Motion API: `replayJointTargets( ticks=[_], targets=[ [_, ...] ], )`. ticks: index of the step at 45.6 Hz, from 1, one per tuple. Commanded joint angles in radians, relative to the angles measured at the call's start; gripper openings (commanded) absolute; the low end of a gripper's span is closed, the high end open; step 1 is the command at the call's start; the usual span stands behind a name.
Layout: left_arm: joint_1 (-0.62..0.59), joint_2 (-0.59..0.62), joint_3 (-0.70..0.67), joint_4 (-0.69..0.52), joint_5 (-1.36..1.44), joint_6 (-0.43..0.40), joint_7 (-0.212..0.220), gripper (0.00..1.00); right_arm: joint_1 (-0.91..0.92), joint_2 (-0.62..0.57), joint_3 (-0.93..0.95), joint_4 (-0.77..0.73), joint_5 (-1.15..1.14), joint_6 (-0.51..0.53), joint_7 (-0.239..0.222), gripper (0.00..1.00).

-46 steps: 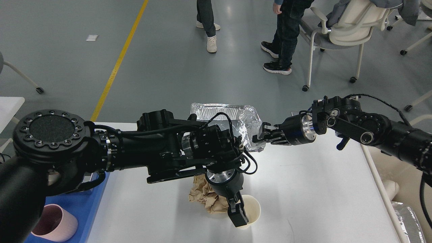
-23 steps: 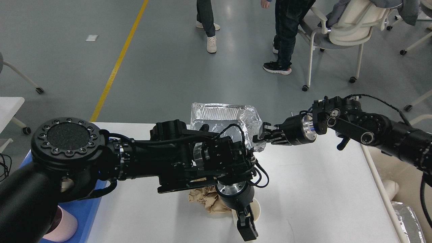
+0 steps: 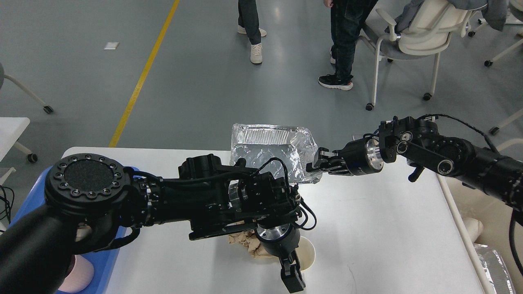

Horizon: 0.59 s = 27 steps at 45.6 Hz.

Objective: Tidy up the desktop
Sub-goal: 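Reach the left gripper over to the white paper cup and grasp it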

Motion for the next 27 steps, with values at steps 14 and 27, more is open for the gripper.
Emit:
replayJointTargets(
  ticks=[14, 27],
  targets=[
    [0.011, -0.004, 0.038, 0.029, 0.006, 0.067, -0.009, 0.93, 0.000, 0.000, 0.000, 0.000, 0.001, -0.005, 0.000, 0.00],
    [0.005, -0.002, 0.086, 0.040, 0.015, 0.095, -0.031, 0.71, -0.002, 0.000, 0.000, 0.000, 0.001, -0.005, 0.000, 0.00]
  ],
)
